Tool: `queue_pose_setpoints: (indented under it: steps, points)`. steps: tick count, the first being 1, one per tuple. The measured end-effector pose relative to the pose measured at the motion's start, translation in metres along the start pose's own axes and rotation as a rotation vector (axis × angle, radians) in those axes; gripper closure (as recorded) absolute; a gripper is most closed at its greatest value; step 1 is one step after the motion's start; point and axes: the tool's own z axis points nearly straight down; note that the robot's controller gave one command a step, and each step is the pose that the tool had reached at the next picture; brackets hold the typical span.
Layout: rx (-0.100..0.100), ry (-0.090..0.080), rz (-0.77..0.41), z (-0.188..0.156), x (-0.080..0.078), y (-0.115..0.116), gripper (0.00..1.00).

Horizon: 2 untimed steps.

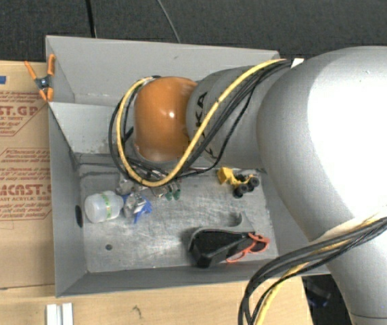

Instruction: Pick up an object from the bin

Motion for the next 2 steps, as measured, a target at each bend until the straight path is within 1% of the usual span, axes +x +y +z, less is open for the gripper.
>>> queue_pose_setpoints:
  steps: [1,2]
  points:
    - [0.0,0.0,0.0,0.0,0.0,0.0,1.0]
    - [0.001,-0.004,0.003,-0.199,-0.002,0.017,1.0]
